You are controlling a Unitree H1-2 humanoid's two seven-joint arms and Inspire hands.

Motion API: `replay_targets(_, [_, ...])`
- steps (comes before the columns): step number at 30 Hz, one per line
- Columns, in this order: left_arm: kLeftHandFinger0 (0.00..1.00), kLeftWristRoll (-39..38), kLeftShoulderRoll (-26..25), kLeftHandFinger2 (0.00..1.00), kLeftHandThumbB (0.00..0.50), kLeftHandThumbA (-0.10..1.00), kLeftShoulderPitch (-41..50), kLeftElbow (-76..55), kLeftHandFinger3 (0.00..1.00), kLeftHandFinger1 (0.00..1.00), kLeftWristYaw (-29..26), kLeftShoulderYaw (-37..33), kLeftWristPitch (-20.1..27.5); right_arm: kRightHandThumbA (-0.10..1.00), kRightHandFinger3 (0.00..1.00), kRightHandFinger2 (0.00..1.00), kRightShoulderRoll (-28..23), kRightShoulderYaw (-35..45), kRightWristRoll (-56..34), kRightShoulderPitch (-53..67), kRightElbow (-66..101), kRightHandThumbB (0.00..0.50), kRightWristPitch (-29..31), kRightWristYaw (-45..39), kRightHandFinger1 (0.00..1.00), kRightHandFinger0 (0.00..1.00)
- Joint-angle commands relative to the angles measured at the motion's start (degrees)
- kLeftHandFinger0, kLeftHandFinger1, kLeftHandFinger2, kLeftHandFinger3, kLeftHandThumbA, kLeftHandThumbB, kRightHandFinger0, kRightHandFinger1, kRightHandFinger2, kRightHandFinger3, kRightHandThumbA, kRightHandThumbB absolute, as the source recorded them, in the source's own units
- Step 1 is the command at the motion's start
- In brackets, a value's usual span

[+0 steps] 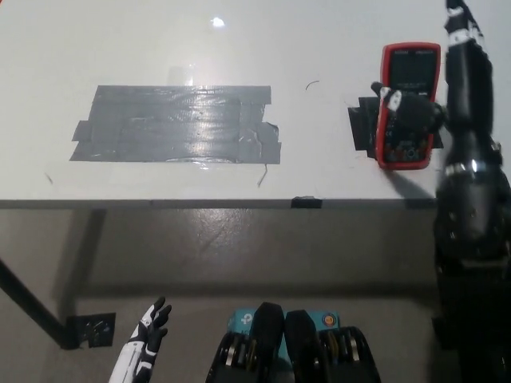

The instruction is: The robot first picks the multimeter with right hand and then unfolds the black stand on the back of it using left hand

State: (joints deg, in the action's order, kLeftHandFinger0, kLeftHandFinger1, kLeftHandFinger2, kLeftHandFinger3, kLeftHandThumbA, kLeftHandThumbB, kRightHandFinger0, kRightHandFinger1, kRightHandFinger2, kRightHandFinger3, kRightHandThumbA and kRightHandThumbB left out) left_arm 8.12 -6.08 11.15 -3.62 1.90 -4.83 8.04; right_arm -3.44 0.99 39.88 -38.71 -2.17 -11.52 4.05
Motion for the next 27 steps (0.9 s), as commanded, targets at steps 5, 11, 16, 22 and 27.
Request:
replay_targets(5, [1.0,0.9,-0.8,1.0,0.095,1.0,0.9,-0.7,1.0,1.0,-0.1,-0.3,4.6,1.0,1.0,1.0,-2.8,-1.2,1.5,-14.1,-10.9,0.419,-14.5,-2.7,1.0,1.0])
replay_targets(11, [1.0,0.9,-0.9,1.0,0.108,1.0,0.6,-0.8,1.0,1.0,0.1,-0.2,4.1,1.0,1.0,1.0,-3.7,-0.4,-0.6,-17.9,-15.9,0.386,-15.4,-1.7,1.0,1.0])
replay_targets(16, [1.0,0.9,-0.8,1.0,0.115,1.0,0.6,-0.7,1.0,1.0,-0.1,-0.2,4.1,1.0,1.0,1.0,-4.7,-0.8,-1.8,-19.7,-20.4,0.389,-15.3,-0.5,1.0,1.0])
replay_targets(22, [1.0,0.9,-1.0,1.0,0.116,1.0,0.0,-1.2,1.0,1.0,0.1,0.0,3.3,1.0,1.0,1.0,-4.2,-0.2,-1.7,-21.6,-26.4,0.399,-15.4,-1.4,1.0,1.0])
replay_targets(27, [1.0,0.2,-0.6,1.0,0.136,1.0,-0.1,-0.7,1.0,1.0,-0.1,0.3,3.7,1.0,1.0,1.0,-2.7,1.5,-6.2,-22.7,-31.4,0.423,-15.4,-0.9,1.0,1.0])
